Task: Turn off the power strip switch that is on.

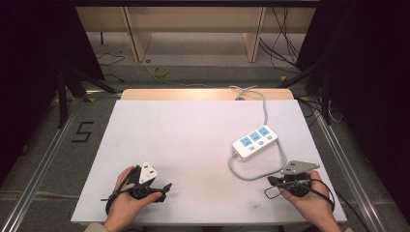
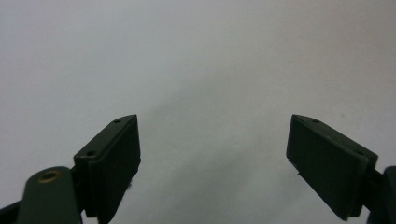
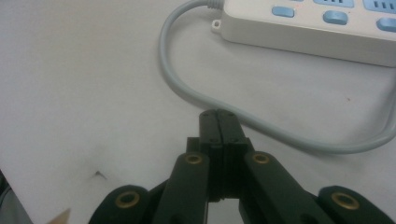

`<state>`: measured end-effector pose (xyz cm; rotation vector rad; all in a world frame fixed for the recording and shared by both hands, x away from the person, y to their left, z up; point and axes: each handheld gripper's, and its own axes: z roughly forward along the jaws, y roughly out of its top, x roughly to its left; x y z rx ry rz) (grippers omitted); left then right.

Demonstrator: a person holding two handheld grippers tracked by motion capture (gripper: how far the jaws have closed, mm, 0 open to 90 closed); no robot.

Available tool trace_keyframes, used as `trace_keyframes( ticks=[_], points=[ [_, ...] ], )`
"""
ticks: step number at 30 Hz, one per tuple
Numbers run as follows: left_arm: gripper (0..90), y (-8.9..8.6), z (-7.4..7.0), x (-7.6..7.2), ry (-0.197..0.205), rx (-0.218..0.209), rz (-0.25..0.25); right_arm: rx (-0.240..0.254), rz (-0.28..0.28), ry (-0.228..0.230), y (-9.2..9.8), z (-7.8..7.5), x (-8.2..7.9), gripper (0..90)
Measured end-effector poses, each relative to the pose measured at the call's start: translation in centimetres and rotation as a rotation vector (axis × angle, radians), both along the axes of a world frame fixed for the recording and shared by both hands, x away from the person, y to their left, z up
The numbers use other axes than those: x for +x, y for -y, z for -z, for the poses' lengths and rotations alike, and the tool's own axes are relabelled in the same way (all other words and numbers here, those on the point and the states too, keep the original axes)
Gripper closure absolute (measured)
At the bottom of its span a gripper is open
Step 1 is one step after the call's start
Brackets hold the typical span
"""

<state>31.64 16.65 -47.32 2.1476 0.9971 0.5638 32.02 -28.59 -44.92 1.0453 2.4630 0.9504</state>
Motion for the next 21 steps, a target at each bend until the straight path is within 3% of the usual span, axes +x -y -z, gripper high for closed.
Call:
trace_keyframes(
  ticks=[21],
  points=[
    [17.6, 0.0, -0.1, 0.0, 0.004, 0.001, 0.0, -0.014, 0.013, -0.011, -0.1, -1.2, 1.2, 90.0]
  ],
)
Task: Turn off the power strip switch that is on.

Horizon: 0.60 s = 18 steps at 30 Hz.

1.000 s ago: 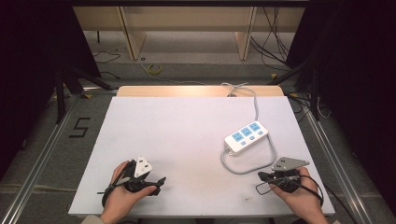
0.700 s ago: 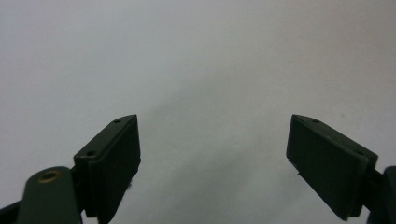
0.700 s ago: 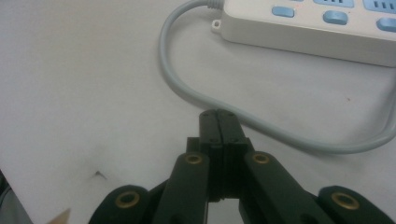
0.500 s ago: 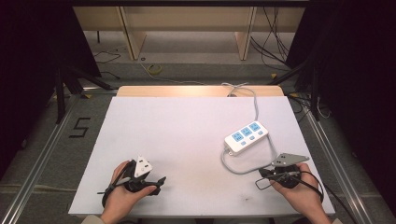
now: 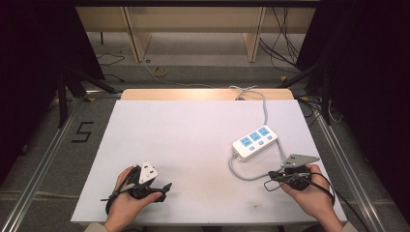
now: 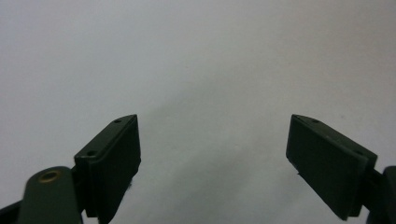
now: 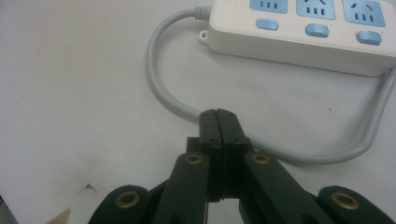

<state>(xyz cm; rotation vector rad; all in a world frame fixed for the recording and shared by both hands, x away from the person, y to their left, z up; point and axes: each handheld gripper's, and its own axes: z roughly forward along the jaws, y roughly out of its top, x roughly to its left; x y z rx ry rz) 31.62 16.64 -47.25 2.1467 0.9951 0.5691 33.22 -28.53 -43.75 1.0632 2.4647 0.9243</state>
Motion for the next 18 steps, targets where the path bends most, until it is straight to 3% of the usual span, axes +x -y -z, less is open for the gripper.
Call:
trace_keyframes(
  ticks=[18],
  points=[
    [17.8, 0.0, 0.0, 0.0, 0.003, 0.007, -0.001, -0.022, 0.022, -0.006, -0.1, -1.0, 1.3, 90.0]
  ],
)
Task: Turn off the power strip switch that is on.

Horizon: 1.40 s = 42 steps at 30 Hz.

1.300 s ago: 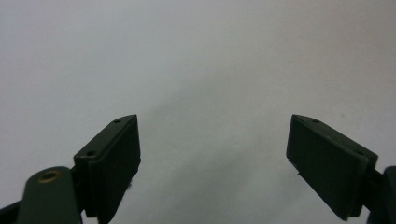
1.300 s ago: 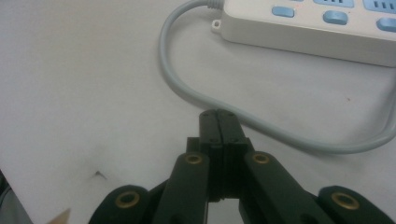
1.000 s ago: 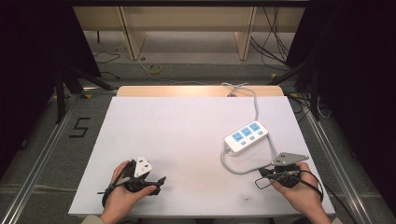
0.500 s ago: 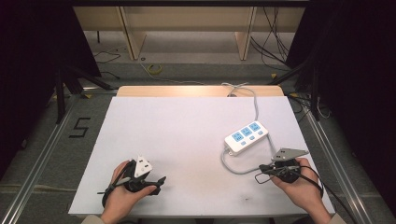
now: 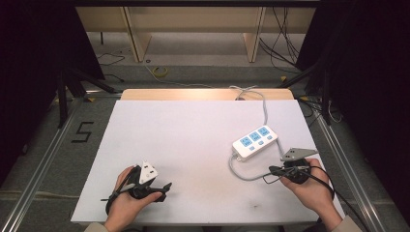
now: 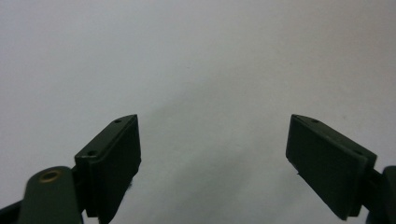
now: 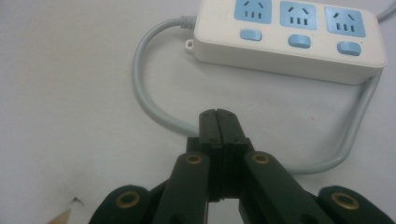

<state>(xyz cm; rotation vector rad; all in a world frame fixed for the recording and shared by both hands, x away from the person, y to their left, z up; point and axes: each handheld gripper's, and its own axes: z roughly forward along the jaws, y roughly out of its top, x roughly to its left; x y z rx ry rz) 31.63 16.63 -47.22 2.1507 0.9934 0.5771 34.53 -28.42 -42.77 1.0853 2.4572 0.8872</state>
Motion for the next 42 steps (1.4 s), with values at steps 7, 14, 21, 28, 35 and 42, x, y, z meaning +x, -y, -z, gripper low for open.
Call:
trace_keyframes(
  ticks=[7, 14, 21, 28, 35, 42],
  points=[
    [17.8, 0.0, 0.0, 0.0, 0.003, -0.004, -0.004, -0.003, 0.007, -0.002, -0.1, -0.3, 0.6, 90.0],
    [17.8, 0.0, 0.0, 0.0, 0.004, -0.003, -0.003, -0.007, 0.005, -0.002, -0.3, -0.6, 1.2, 90.0],
    [17.8, 0.0, 0.0, 0.0, 0.004, -0.001, -0.003, -0.012, 0.005, -0.005, -0.6, -0.9, 1.7, 90.0],
    [17.8, 0.0, 0.0, 0.0, 0.005, -0.002, -0.004, -0.015, 0.002, -0.008, -0.8, -1.0, 2.1, 90.0],
    [17.9, 0.1, 0.0, 0.0, 0.006, -0.005, -0.005, -0.018, 0.002, -0.001, -0.9, -1.0, 2.4, 90.0],
    [17.9, 0.0, 0.0, 0.0, 0.01, -0.002, -0.004, -0.011, 0.001, 0.007, -0.9, -1.0, 2.8, 90.0]
  ],
)
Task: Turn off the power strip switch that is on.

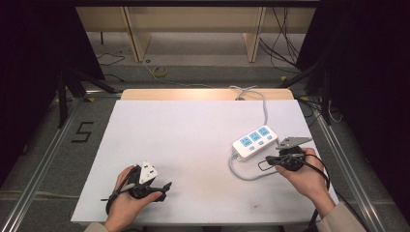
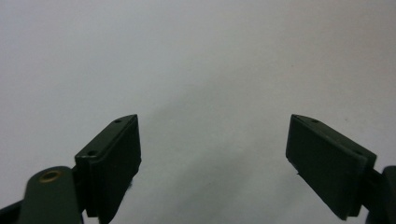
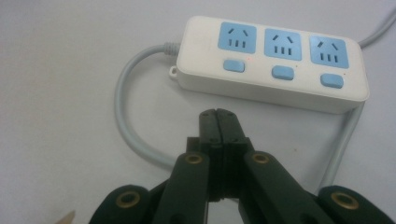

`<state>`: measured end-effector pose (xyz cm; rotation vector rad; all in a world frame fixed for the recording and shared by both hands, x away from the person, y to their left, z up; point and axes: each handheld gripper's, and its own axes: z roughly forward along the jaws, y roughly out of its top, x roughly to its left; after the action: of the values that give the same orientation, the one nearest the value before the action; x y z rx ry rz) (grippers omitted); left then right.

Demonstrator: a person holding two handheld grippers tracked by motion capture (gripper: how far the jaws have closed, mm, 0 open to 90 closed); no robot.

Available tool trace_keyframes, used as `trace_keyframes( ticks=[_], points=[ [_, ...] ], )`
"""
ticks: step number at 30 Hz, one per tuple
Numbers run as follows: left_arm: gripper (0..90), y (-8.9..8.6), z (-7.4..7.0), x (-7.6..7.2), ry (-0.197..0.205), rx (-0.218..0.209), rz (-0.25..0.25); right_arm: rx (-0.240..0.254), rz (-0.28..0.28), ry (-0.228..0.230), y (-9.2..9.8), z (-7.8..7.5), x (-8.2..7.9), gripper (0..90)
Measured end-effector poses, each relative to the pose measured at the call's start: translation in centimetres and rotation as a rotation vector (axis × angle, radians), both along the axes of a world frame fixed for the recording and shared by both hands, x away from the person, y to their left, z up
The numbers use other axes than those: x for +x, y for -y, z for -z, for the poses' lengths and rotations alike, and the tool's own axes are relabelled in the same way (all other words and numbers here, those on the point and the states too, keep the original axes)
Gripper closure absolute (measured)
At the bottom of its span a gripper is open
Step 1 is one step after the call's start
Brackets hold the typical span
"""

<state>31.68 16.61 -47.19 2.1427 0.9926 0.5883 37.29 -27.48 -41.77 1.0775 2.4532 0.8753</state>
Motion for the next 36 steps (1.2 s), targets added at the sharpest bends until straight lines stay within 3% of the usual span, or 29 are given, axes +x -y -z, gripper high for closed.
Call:
trace_keyframes(
  ticks=[13, 36],
  points=[
    [17.9, 0.0, 0.0, 0.0, 0.001, -0.001, -0.001, -0.031, 0.011, -0.011, -0.2, -0.4, 0.8, 90.0],
    [18.1, 0.1, 0.0, 0.0, 0.004, 0.002, 0.0, -0.037, 0.027, -0.03, -0.5, -1.2, 2.1, 90.0]
  ],
)
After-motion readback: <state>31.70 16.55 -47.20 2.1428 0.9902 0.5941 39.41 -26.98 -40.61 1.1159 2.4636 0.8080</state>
